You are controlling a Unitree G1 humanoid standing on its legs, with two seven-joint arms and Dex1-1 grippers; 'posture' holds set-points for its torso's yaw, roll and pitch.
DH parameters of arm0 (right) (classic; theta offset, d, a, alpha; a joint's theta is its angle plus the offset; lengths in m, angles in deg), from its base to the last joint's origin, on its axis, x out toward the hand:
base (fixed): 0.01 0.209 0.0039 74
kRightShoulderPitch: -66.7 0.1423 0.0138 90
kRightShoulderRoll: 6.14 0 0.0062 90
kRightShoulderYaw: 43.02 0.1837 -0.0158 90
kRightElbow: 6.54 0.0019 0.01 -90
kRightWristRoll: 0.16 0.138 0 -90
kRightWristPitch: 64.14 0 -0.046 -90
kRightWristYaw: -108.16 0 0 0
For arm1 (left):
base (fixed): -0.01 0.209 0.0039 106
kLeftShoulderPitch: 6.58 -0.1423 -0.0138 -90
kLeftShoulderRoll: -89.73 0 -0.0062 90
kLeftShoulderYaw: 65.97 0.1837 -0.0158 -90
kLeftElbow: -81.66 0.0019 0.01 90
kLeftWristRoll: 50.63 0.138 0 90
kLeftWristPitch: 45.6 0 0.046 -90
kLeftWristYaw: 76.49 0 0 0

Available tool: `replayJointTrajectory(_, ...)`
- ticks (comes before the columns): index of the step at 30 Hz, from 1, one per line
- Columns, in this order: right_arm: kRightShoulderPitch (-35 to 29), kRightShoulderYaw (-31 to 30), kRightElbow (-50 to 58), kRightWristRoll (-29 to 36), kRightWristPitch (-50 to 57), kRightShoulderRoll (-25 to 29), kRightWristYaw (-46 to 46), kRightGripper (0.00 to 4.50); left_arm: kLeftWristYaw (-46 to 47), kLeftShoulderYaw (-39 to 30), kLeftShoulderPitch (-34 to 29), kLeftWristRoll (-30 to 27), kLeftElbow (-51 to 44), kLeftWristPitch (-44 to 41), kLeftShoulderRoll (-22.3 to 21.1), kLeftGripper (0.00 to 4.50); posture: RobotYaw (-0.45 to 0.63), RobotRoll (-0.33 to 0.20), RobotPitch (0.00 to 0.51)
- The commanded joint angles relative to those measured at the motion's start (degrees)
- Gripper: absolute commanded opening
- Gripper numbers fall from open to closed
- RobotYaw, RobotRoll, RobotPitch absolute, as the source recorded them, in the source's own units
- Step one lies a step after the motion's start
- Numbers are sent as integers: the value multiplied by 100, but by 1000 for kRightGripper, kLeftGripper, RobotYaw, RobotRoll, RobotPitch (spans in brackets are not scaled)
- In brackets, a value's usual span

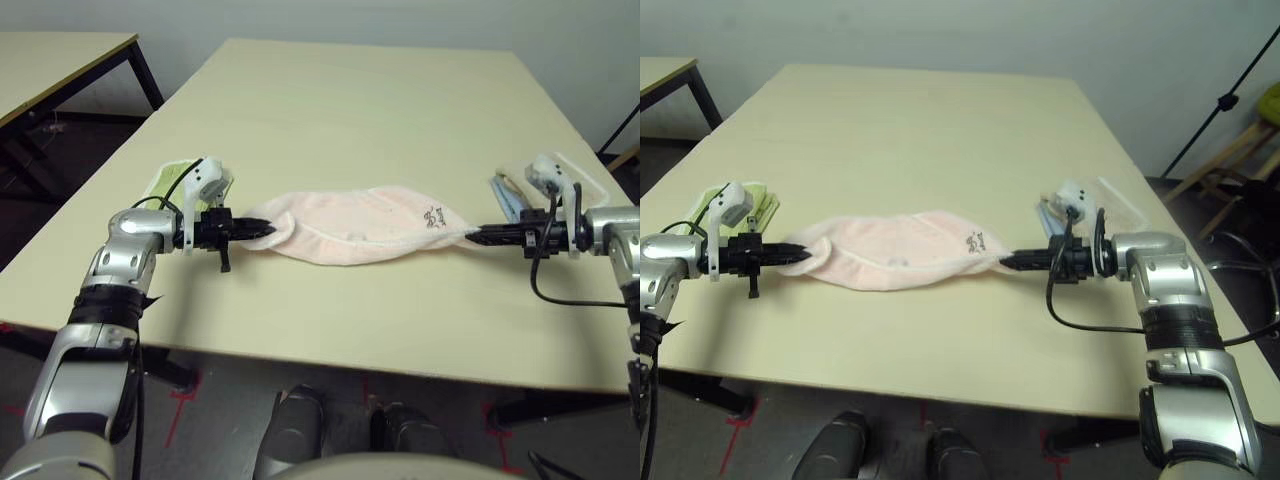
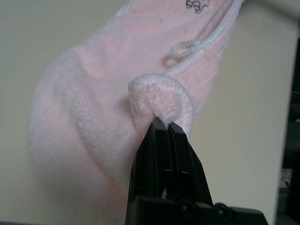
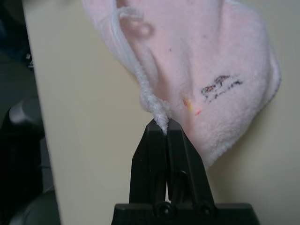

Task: Fold the towel and set it aside.

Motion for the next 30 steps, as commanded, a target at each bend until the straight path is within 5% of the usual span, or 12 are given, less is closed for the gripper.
replayJointTrajectory(1, -320, -95, 507, 335, 298, 247, 257, 0, -422, 127, -266, -154, -397, -520, -270, 26, 209, 0, 104)
replayJointTrajectory(12, -1244, -542, 1406, 974, 501, 1348, 512, 0, -1104, 390, -801, -360, -1251, -1226, -981, 26, 206, 0, 113)
replayJointTrajectory(21, -1057, -366, 1451, 1110, 627, 1120, 188, 0, -248, 45, -932, -263, -1361, -1400, -1070, 2713, 197, 0, 121)
replayJointTrajectory(26, -1002, -303, 1575, 1251, 718, 1058, 53, 0, 384, -606, -1334, -789, -2631, -2511, -1330, 4479, 199, 0, 139)
replayJointTrajectory(30, -984, -277, 1675, 1337, 778, 1020, -82, 0, 1553, -748, -1799, -779, -4297, -3882, -1461, 4479, 208, 0, 146)
